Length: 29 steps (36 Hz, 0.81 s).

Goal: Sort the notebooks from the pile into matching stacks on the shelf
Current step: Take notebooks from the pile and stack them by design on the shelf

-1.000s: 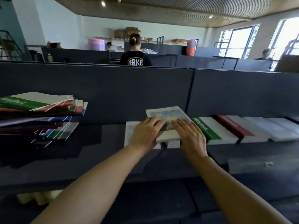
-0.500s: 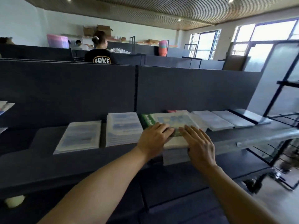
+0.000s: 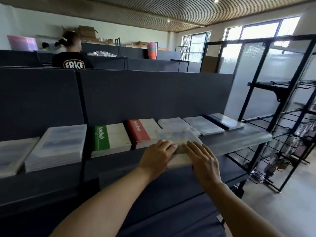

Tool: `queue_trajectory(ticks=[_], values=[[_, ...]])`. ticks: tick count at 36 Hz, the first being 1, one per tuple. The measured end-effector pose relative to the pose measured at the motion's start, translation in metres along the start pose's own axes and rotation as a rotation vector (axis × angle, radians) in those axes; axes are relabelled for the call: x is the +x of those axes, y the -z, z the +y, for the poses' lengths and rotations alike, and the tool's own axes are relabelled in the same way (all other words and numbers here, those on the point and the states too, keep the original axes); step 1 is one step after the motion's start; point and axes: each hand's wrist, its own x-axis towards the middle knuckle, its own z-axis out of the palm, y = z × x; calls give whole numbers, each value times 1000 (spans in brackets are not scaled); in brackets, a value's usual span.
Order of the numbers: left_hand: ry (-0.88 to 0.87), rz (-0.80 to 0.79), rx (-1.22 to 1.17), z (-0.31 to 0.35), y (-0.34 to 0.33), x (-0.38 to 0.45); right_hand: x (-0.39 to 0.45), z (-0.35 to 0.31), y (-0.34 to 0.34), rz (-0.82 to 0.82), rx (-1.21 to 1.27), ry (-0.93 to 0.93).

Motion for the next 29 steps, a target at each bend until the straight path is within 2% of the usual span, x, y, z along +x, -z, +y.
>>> queue_trajectory(ticks=[8,22,29], values=[[-16,-10,-55,3,-55,49,6,68,-27,3,-63,14],[73,-89,-99,-17,-124,112,39,137,-79,-14,-100,4],[172,-253,-188,6,-158,159,38,215,-83,33,-104,-73]])
